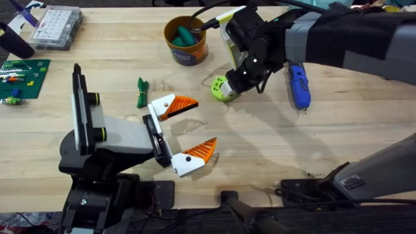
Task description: Pick up the gripper from the table and insert it into the empty holder that is missing its gripper. Then pick up a screw, insert it into the mounting hole, and use the screwdriver to tighten it. Finally, clean up the table by picking up the vegetable and placing it into the bucket.
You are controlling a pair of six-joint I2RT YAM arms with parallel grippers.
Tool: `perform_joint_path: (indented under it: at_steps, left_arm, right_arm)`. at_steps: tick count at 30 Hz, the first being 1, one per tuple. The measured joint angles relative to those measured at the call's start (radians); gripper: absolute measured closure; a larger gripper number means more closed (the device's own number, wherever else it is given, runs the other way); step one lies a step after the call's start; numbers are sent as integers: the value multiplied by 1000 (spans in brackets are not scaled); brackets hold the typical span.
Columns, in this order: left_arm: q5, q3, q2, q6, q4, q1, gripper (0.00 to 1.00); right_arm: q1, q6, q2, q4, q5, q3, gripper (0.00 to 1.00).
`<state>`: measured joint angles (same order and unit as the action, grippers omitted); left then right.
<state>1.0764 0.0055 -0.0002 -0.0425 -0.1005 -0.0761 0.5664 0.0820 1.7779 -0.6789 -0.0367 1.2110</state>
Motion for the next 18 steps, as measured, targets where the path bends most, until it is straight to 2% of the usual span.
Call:
perform_joint_path:
  at_steps: [18]
  left_arm:
    - [1, 0, 0, 0, 0, 0, 15]
  right_arm:
    - [0, -1, 0, -4, 8, 9, 552]
